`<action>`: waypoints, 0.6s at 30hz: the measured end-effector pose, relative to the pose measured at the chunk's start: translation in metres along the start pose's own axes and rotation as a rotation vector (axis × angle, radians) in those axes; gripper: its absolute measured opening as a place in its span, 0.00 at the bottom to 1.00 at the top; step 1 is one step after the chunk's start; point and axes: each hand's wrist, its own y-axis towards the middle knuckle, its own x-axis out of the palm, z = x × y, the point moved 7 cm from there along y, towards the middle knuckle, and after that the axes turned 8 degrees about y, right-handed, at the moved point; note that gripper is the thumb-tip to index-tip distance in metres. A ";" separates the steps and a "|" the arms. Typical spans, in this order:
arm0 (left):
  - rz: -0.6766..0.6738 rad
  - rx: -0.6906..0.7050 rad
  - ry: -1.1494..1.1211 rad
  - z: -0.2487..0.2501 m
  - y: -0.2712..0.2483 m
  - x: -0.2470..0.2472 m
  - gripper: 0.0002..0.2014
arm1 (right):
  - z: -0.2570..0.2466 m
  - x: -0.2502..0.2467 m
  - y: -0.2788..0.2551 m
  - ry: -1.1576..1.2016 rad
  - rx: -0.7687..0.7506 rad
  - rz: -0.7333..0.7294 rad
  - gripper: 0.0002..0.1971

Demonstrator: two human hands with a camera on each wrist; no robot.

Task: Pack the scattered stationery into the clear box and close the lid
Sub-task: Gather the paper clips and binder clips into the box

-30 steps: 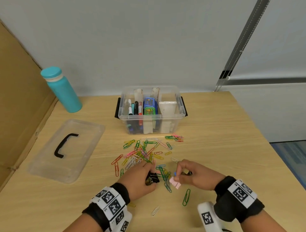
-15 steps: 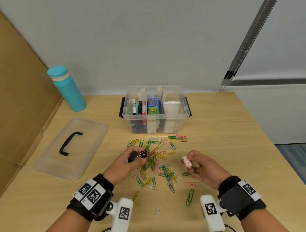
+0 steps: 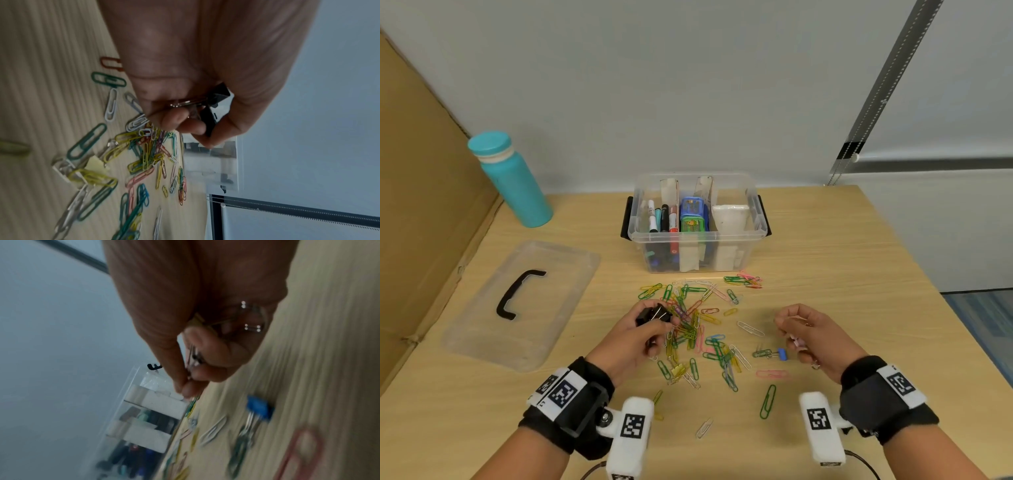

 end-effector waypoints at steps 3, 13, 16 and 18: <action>0.024 0.003 0.011 -0.001 0.001 -0.009 0.17 | -0.004 -0.008 -0.001 -0.512 -0.024 -0.071 0.04; 0.008 0.140 0.535 0.003 -0.009 -0.019 0.19 | 0.007 0.001 0.005 -1.002 -0.056 -0.122 0.13; -0.050 0.274 1.044 -0.002 -0.009 -0.012 0.11 | 0.007 0.002 0.008 -1.015 -0.056 -0.142 0.11; -0.132 0.283 1.322 -0.009 -0.011 -0.002 0.08 | 0.007 0.003 0.009 -1.046 -0.042 -0.146 0.11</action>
